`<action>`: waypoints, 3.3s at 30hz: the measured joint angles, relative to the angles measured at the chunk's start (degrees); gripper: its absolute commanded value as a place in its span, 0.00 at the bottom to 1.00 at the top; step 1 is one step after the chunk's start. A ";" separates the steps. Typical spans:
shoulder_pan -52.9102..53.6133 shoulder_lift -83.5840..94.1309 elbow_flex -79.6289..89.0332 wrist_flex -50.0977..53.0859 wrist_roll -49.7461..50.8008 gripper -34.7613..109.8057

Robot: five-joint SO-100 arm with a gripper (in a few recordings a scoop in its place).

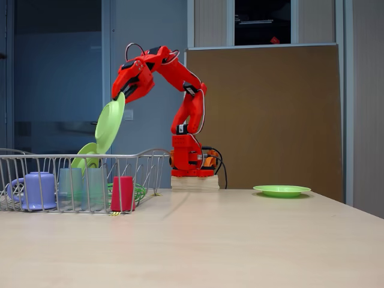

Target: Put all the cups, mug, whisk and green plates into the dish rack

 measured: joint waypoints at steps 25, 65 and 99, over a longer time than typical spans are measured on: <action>10.72 5.19 24.70 -15.91 1.93 0.24; -29.97 17.75 21.27 7.65 15.21 0.40; -99.40 -49.66 -2.55 -0.53 117.51 0.44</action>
